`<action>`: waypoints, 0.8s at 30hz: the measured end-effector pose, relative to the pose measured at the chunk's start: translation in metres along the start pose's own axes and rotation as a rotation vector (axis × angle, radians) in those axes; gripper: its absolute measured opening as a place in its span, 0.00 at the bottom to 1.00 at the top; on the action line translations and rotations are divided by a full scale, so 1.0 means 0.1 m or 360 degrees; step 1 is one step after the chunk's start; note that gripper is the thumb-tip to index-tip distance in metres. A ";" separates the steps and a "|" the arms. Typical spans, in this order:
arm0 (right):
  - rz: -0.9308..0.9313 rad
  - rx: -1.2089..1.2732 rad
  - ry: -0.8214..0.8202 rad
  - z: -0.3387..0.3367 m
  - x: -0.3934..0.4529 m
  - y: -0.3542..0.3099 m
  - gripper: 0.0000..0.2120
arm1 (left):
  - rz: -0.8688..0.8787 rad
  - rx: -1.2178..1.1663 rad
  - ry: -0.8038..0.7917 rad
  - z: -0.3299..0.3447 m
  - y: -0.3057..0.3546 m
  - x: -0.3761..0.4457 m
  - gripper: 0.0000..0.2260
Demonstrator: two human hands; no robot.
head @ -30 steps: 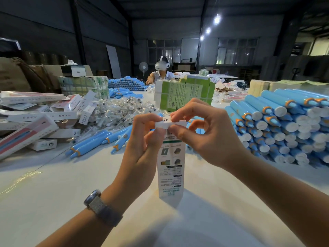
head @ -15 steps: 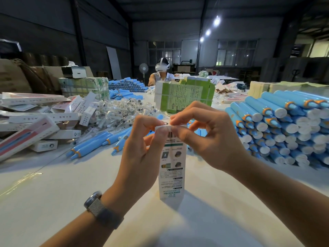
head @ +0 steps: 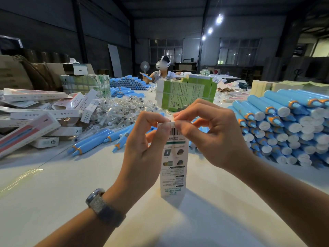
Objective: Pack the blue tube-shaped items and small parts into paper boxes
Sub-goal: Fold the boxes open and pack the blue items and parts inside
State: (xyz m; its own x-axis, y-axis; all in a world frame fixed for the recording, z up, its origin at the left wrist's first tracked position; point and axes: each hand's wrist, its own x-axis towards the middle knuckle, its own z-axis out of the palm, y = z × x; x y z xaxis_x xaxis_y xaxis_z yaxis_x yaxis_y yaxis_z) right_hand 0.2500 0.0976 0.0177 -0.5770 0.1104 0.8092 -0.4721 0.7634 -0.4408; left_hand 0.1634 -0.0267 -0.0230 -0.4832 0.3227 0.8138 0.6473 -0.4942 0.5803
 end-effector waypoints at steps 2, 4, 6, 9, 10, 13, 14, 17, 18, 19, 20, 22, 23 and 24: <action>0.0017 0.0007 -0.0007 0.00 0.00 0.00 0.03 | -0.0001 0.0021 0.0030 0.00 0.00 0.00 0.10; 0.0042 0.0043 -0.0014 0.00 0.01 -0.01 0.03 | -0.0008 0.0013 0.0054 0.01 0.01 0.00 0.07; 0.0053 0.0088 -0.0005 0.00 0.01 -0.02 0.02 | -0.0006 0.0015 0.0065 0.01 0.01 0.00 0.05; 0.0051 0.0126 0.0006 0.01 0.02 -0.04 0.02 | -0.0019 -0.0003 0.0038 0.00 0.03 0.01 0.05; 0.0057 0.0137 0.0004 0.01 0.02 -0.04 0.02 | -0.0040 -0.0029 0.0033 0.01 0.04 0.02 0.05; 0.0070 0.0138 -0.0021 0.00 0.04 -0.04 0.03 | -0.0101 -0.0125 0.0020 0.01 0.04 0.03 0.06; 0.0071 0.0131 -0.0037 -0.01 0.04 -0.04 0.03 | -0.0100 -0.0115 0.0011 0.01 0.05 0.03 0.06; 0.0093 0.0161 -0.0083 -0.02 0.05 -0.03 0.03 | -0.0110 -0.0121 -0.0014 0.01 0.05 0.03 0.08; 0.0114 0.0200 -0.0089 -0.02 0.05 -0.03 0.03 | -0.0119 -0.0128 -0.0018 0.01 0.06 0.02 0.10; 0.0136 0.0244 -0.0089 -0.02 0.05 -0.03 0.03 | -0.0120 -0.0126 -0.0022 0.01 0.06 0.02 0.11; 0.0155 0.0278 -0.0084 -0.03 0.05 -0.02 0.03 | -0.0109 -0.0116 -0.0028 0.01 0.06 0.02 0.10; 0.0173 0.0303 -0.0073 -0.03 0.06 -0.01 0.03 | -0.0073 -0.0086 -0.0030 0.01 0.04 0.01 0.06; 0.0178 0.0308 -0.0066 -0.03 0.06 -0.02 0.03 | -0.0060 -0.0069 -0.0024 0.01 0.03 0.00 0.05; 0.0183 0.0318 -0.0059 -0.04 0.06 -0.02 0.03 | -0.0049 -0.0052 -0.0020 0.00 0.02 0.00 0.05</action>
State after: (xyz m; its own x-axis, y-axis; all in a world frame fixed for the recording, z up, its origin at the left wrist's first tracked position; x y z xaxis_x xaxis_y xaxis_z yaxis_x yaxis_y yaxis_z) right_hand 0.2500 0.0986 0.0251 -0.6571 0.1629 0.7360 -0.5224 0.6055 -0.6004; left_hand 0.1652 -0.0275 -0.0217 -0.4950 0.3481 0.7961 0.6127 -0.5098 0.6039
